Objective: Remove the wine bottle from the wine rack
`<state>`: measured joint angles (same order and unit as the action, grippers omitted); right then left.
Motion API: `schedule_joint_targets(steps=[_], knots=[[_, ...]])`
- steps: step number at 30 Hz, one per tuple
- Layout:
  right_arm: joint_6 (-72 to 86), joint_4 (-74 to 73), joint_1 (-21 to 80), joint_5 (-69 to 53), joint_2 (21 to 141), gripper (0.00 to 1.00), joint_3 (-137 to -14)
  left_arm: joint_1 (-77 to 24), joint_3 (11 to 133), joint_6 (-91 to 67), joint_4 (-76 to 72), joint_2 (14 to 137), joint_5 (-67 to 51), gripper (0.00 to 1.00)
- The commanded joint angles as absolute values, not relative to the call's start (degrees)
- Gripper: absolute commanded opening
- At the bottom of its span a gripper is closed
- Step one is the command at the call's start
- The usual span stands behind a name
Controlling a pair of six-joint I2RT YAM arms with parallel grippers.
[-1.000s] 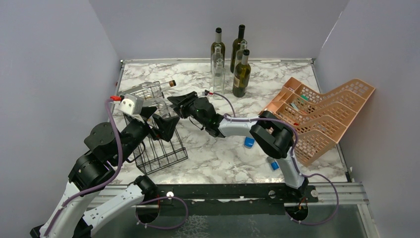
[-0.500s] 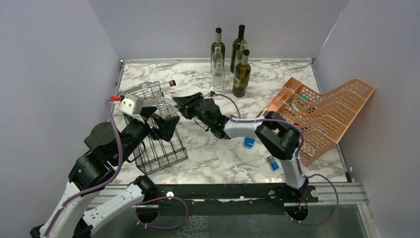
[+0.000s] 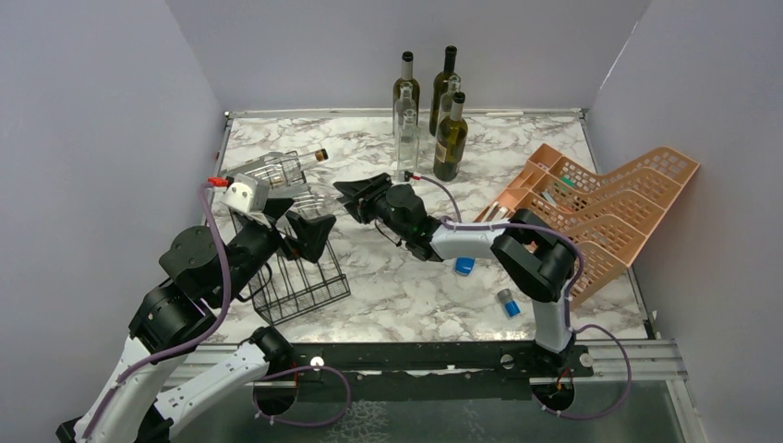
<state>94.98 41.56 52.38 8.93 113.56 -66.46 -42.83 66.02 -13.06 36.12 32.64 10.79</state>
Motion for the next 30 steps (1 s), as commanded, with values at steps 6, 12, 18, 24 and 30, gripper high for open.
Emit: schedule_joint_targets(steps=[6, 12, 18, 24, 30], knots=[[103.4, 60.21, 50.09, 5.29, 104.12, 0.23, -64.18, -42.7, 67.0, -13.71, 35.53, 33.58, 11.63, 0.99], [103.01, 60.77, 48.78, 4.87, 100.39, 0.23, -61.05, -42.59, 66.63, -13.88, 35.55, 33.3, 12.0, 0.99], [102.2, 60.12, 47.07, 4.41, 96.03, 0.23, -58.21, -42.68, 66.7, -14.3, 35.57, 33.64, 11.97, 0.99], [101.3, 57.39, 44.65, 3.85, 90.78, 0.23, -54.31, -42.65, 66.91, -14.33, 35.45, 34.42, 11.69, 0.99], [99.43, 51.39, 40.71, 2.34, 84.53, 0.23, -50.44, -42.7, 66.84, -14.5, 35.47, 34.44, 12.11, 0.99]])
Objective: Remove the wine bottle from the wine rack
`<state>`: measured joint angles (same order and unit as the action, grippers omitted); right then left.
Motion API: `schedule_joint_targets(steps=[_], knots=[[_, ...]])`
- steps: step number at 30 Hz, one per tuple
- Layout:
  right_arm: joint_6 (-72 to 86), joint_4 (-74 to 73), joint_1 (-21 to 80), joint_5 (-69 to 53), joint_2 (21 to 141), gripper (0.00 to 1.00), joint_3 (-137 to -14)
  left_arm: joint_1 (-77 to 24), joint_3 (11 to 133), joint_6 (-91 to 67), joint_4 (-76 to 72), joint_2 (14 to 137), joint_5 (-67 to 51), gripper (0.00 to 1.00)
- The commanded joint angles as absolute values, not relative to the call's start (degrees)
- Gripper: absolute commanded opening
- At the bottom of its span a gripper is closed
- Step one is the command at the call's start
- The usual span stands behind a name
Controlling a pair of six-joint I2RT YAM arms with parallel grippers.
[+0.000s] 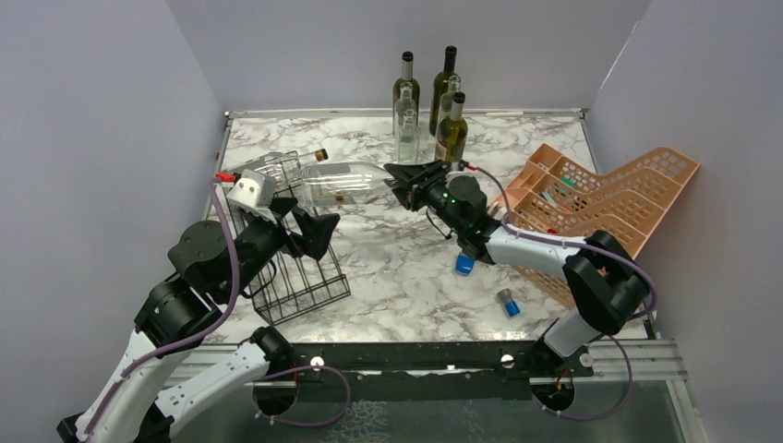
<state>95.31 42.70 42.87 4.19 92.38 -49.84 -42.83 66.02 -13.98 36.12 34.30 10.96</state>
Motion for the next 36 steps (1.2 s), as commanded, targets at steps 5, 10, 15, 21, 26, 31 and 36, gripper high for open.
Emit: schedule_joint_targets(steps=[5, 10, 15, 21, 26, 31, 36], knots=[[97.31, 43.5, 37.75, 1.62, 79.13, 0.23, -49.04, -42.71, 66.62, -14.76, 35.43, 34.61, 12.21, 0.99], [97.19, 39.6, 33.51, -1.28, 76.65, 0.23, -47.03, -42.64, 66.46, -15.24, 35.21, 35.03, 12.15, 0.99], [95.72, 35.22, 29.95, -5.67, 75.09, 0.23, -45.27, -42.66, 66.2, -15.47, 35.17, 35.38, 11.85, 0.99], [93.21, 29.48, 25.05, -10.24, 73.26, 0.21, -44.11, -42.65, 65.59, -15.91, 35.16, 35.49, 12.3, 0.99], [90.2, 24.77, 20.69, -13.28, 72.39, 0.21, -44.48, -42.67, 65.41, -16.15, 35.02, 35.91, 12.27, 0.99], [84.58, 19.65, 17.55, -15.86, 73.42, 0.22, -47.08, -42.65, 65.02, -16.5, 34.58, 36.12, 12.28, 0.99], [79.74, 15.65, 14.9, -17.89, 75.28, 0.22, -49.61, -42.63, 64.66, -16.61, 34.05, 36.25, 12.4, 0.99]])
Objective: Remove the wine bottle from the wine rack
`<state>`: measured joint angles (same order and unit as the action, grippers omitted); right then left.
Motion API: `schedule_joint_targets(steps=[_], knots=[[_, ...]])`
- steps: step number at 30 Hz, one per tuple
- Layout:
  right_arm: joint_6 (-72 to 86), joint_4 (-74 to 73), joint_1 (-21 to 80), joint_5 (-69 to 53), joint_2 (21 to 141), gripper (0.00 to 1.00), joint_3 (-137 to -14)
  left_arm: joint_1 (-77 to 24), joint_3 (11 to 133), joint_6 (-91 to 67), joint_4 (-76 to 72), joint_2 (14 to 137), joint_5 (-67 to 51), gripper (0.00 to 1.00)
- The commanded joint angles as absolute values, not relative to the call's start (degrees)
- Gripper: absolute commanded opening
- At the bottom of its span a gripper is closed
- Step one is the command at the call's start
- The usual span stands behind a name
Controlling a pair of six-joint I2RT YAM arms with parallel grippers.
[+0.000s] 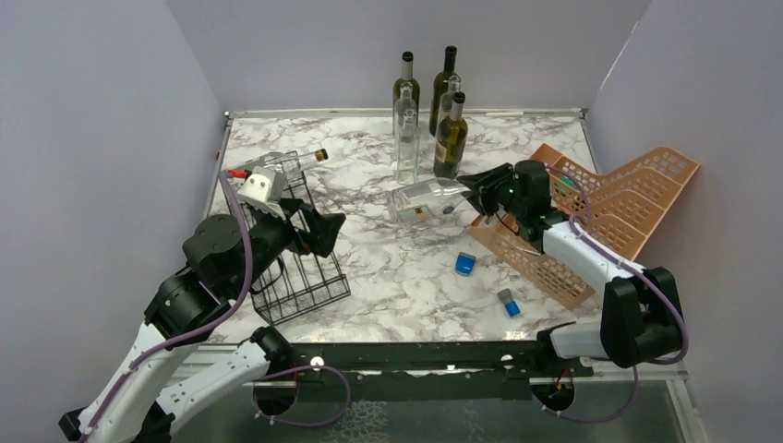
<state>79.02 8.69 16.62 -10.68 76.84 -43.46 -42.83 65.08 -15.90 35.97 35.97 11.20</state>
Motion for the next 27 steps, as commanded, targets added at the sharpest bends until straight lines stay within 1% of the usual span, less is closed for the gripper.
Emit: schedule_joint_targets(steps=[1, 6, 11, 17, 21, 27], knots=[[78.94, 15.32, 14.55, -18.08, 75.5, 0.22, -49.95, -42.63, 64.62, -16.61, 34.09, 36.36, 12.48, 0.99], [73.19, 10.36, 13.16, -18.87, 77.78, 0.22, -54.58, -42.66, 64.47, -16.61, 33.83, 36.75, 12.49, 0.99], [64.77, 2.76, 12.45, -18.59, 81.07, 0.22, -62.43, -42.66, 63.63, -16.92, 33.09, 36.82, 12.66, 0.99], [56.41, -2.79, 12.21, -13.38, 81.81, 0.21, -67.8, -42.64, 62.65, -17.05, 32.55, 36.76, 12.72, 0.99], [51.01, -8.62, 12.21, -11.66, 85.09, 0.19, -74.39, -42.71, 62.39, -17.13, 32.26, 36.99, 12.47, 0.99], [44.03, -11.25, 12.22, -5.82, 86.19, 0.19, -78.43, -42.65, 61.71, -17.49, 31.6, 37.34, 11.78, 0.99]])
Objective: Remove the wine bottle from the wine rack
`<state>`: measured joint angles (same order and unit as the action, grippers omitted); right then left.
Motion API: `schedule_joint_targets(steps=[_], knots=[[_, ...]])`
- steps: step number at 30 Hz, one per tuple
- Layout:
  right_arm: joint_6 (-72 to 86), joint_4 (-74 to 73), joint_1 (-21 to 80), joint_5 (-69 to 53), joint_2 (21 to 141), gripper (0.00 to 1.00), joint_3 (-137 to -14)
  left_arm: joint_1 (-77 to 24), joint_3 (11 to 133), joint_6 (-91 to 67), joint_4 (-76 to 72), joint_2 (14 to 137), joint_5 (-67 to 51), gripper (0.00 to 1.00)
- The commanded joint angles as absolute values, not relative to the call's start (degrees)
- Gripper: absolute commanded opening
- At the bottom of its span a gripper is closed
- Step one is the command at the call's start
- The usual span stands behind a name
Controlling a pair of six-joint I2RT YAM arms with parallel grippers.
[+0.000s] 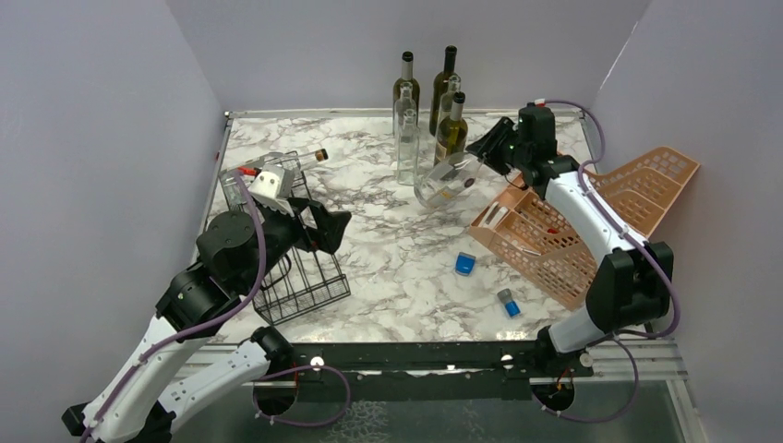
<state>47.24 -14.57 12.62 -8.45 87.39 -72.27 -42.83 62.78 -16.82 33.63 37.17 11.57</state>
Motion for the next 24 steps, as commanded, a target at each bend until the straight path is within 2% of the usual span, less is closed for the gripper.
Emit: schedule_joint_targets(steps=[1, 3, 10, 24], knots=[[42.52, -11.83, 12.22, -5.17, 86.54, 0.18, -79.62, -42.63, 61.53, -17.49, 31.51, 37.26, 11.78, 0.99], [39.14, -15.1, 12.47, -3.79, 88.33, 0.15, -83.45, -42.7, 61.21, -17.49, 31.32, 37.17, 11.86, 0.99], [30.05, -19.02, 18.54, 7.56, 91.07, 0.15, -89.44, -42.65, 60.5, -17.75, 30.53, 38.08, 11.09, 0.99], [13.02, -12.13, 31.81, 31.57, 94.44, 0.16, -88.94, -42.64, 60.04, -18.28, 30.36, 37.89, 11.07, 0.99]])
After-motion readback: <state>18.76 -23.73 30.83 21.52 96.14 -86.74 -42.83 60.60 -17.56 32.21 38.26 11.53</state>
